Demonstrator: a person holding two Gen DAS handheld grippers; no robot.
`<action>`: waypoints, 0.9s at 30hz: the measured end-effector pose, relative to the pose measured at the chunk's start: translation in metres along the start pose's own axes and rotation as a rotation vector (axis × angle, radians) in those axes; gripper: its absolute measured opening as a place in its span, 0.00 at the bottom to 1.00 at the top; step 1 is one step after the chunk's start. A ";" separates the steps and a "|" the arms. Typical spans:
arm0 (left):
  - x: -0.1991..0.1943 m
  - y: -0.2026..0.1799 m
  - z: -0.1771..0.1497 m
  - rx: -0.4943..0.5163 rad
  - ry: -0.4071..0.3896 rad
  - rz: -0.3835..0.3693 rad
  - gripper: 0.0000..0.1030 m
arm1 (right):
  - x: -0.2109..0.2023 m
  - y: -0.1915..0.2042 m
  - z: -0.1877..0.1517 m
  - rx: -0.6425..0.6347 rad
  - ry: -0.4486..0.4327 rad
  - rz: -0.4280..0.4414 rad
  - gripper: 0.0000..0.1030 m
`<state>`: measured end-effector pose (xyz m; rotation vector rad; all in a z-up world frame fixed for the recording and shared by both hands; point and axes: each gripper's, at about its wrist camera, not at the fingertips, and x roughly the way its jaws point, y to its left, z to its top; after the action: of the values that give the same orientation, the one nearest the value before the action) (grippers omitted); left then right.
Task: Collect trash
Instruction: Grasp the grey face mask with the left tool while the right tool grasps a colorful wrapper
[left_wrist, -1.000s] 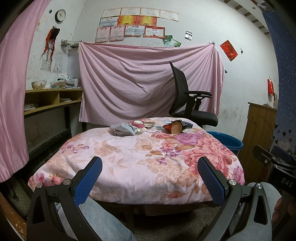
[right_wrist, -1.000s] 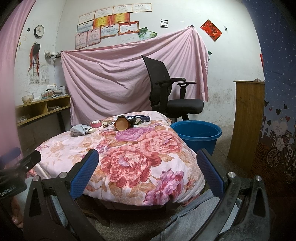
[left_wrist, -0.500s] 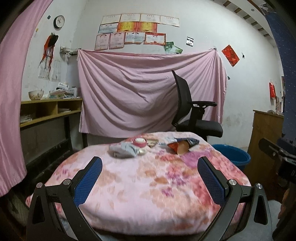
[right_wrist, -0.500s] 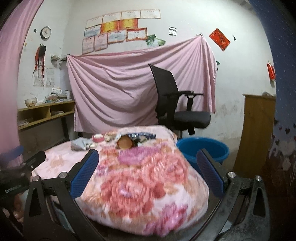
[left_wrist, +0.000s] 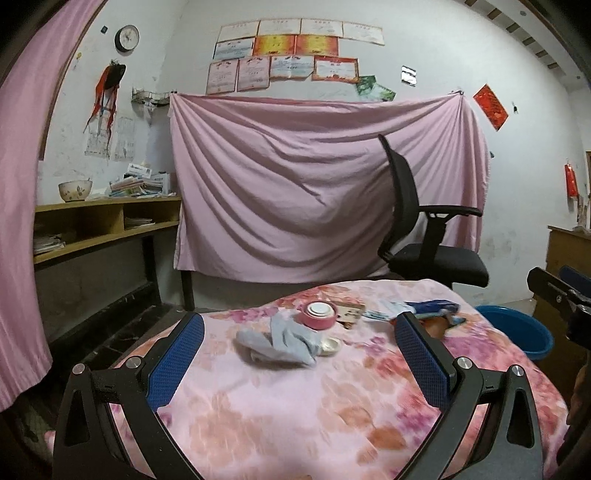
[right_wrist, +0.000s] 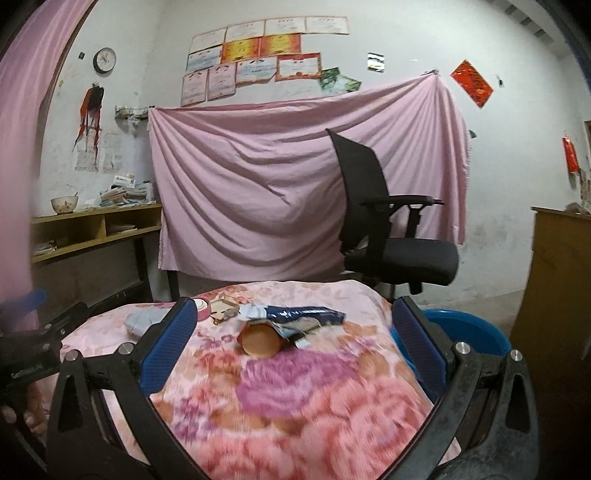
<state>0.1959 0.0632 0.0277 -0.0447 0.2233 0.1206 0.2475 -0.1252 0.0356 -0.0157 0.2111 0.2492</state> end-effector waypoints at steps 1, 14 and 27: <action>0.005 0.001 0.000 0.002 0.004 0.003 0.98 | 0.006 -0.001 0.000 0.000 0.008 0.004 1.00; 0.108 0.034 -0.006 -0.082 0.223 0.027 0.98 | 0.134 0.008 -0.001 -0.055 0.312 0.080 1.00; 0.141 0.039 -0.023 -0.161 0.412 -0.045 0.74 | 0.169 0.001 -0.024 -0.004 0.478 0.177 0.78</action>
<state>0.3228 0.1167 -0.0270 -0.2357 0.6237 0.0829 0.4019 -0.0844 -0.0236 -0.0604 0.6894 0.4211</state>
